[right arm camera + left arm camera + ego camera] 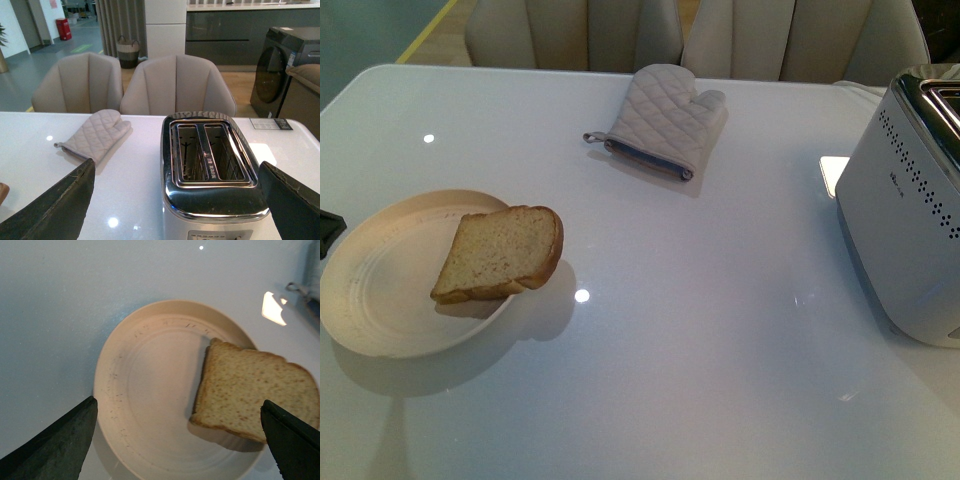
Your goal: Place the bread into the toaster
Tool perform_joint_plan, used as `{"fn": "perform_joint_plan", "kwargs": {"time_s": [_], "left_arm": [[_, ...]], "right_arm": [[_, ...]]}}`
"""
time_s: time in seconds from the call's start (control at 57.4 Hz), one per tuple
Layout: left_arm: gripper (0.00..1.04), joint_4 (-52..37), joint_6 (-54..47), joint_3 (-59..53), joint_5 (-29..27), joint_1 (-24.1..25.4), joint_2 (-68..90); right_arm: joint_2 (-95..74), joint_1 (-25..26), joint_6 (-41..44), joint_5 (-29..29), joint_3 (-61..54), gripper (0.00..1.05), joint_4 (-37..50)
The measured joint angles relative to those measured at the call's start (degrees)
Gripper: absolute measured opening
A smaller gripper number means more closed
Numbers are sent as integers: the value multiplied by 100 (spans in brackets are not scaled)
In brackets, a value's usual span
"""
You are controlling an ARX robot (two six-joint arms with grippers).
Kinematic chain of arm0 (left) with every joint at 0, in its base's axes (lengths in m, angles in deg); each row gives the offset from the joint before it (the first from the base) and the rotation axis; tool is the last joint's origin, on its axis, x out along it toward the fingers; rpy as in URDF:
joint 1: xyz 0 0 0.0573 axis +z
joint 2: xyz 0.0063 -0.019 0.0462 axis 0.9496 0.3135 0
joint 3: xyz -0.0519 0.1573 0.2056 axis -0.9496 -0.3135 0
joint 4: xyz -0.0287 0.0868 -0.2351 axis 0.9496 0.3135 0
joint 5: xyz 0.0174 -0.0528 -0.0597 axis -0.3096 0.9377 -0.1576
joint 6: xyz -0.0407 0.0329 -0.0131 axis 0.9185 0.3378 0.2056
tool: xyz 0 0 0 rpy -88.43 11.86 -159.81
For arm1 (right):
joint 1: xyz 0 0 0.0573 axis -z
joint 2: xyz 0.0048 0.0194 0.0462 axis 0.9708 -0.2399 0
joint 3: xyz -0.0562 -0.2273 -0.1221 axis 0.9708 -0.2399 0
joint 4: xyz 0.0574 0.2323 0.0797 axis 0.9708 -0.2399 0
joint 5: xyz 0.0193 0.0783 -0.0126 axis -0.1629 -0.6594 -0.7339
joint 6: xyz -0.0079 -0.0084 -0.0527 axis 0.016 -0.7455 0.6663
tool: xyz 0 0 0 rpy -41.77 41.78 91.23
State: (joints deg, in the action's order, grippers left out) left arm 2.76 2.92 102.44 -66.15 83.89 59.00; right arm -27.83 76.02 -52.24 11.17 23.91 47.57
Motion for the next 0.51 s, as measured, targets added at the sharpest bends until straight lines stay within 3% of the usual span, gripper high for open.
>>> {"fn": "perform_joint_plan", "kwargs": {"time_s": [0.505], "left_arm": [[97,-70,-535,1141,-275,214,2009]], "right_arm": [[0,2,0,0,0,96,0]]}}
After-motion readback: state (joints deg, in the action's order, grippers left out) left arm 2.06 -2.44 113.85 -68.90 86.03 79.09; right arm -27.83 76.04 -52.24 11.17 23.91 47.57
